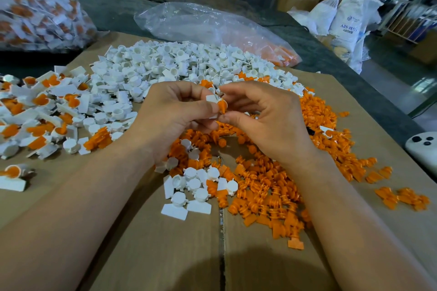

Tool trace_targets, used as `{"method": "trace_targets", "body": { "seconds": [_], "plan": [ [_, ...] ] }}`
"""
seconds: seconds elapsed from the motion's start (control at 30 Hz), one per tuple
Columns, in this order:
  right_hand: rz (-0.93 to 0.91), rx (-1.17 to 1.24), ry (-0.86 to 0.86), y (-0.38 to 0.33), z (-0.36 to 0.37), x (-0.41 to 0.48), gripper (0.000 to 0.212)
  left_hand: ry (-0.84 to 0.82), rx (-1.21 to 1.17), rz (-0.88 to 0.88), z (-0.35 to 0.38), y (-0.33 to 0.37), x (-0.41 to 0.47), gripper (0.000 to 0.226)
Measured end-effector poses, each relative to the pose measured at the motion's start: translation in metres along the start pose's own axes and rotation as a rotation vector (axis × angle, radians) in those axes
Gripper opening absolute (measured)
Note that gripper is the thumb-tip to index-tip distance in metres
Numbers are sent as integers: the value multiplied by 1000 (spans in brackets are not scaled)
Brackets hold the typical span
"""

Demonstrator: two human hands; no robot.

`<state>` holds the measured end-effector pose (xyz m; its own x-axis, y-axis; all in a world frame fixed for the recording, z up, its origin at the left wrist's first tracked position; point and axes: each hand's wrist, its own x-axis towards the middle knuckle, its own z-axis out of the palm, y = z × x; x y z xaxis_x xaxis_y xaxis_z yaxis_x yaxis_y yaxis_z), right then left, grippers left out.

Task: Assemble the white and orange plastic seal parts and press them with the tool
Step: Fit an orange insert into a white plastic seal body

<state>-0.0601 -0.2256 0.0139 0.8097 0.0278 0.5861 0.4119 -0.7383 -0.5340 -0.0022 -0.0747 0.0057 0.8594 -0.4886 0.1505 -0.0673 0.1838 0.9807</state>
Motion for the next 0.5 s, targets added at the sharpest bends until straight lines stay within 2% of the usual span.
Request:
{"method": "trace_targets", "body": {
  "seconds": [0.2,0.5],
  "plan": [
    [-42,-5,-19,-1,0,1,30,-1,-16,-11,-1,2,-1,22],
    [-38,-49,-50,-1,-1,1,26,5,-5,-87,-2,4,-2,22]
  ]
}}
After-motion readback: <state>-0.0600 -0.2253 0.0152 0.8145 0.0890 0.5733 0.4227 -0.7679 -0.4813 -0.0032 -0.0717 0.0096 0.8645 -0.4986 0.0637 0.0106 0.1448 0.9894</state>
